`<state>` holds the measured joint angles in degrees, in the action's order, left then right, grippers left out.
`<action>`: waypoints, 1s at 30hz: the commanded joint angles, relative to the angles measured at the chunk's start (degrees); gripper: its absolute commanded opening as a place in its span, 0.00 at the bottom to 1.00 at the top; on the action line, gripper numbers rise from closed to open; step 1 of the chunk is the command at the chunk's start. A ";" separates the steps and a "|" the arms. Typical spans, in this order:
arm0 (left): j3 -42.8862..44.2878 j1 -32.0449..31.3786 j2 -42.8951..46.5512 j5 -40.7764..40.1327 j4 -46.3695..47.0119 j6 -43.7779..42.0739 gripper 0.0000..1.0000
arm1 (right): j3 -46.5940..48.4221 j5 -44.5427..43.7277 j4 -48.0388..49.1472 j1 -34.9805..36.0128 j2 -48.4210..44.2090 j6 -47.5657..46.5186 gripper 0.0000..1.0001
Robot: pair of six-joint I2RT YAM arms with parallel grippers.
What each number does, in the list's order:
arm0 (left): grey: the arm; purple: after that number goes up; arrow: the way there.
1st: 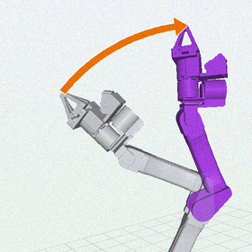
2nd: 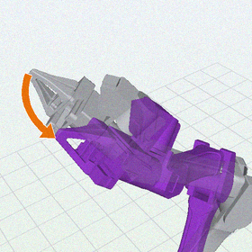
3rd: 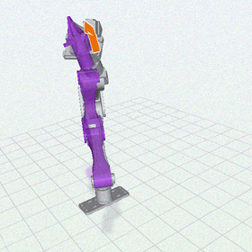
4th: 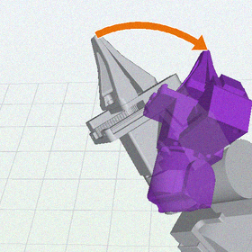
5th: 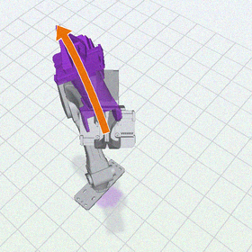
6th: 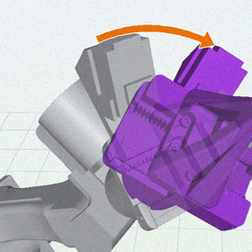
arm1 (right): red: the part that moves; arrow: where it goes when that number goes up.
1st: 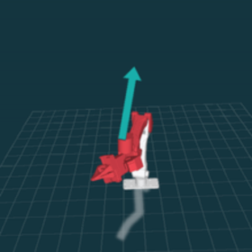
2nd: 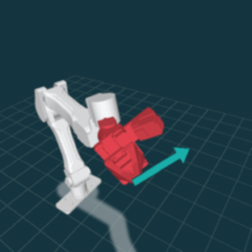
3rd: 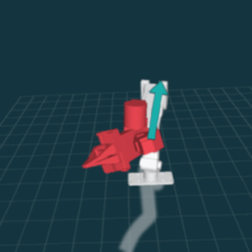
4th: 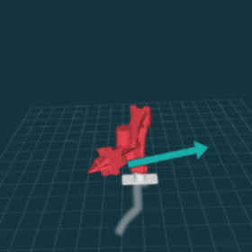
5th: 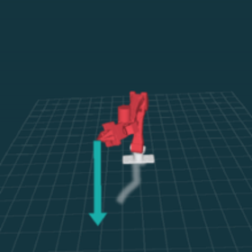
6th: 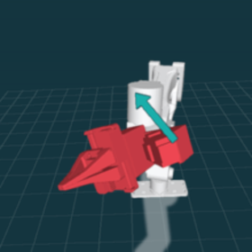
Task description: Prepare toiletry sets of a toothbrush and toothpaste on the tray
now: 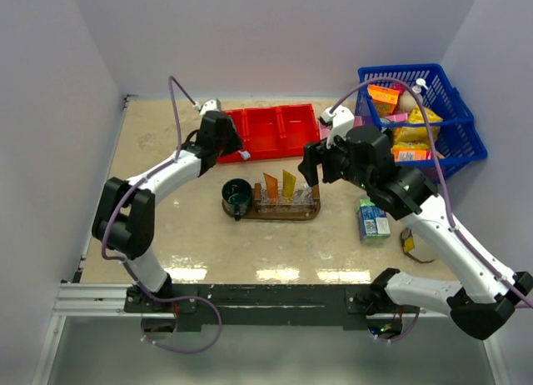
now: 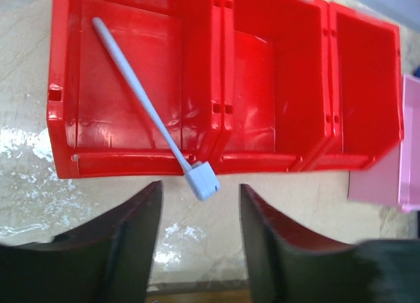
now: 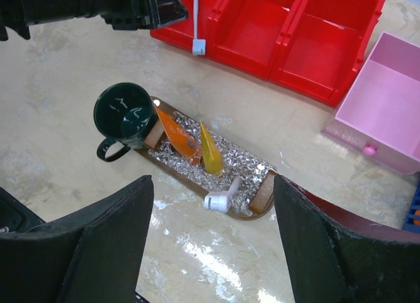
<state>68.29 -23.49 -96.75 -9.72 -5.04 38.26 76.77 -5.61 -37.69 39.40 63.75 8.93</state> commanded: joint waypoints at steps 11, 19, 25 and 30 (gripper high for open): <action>17.73 0.19 -13.63 -14.97 -6.29 8.15 0.45 | -2.68 0.95 3.85 -0.20 -4.95 -1.02 0.75; 21.62 0.19 -17.95 -18.76 -10.96 7.79 0.44 | -4.35 0.42 4.21 -0.20 -6.70 -1.54 0.76; 22.93 0.28 -21.02 -17.62 -11.83 7.09 0.43 | -5.67 0.33 4.38 -0.11 -7.58 -1.28 0.76; 24.78 0.28 -24.19 -15.42 -12.54 6.39 0.41 | -6.63 0.95 4.82 -0.11 -8.29 -0.58 0.76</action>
<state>90.45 -23.38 -119.15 -25.56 -16.58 45.25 70.52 -4.93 -35.48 39.40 57.23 8.40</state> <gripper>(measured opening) 0.416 0.758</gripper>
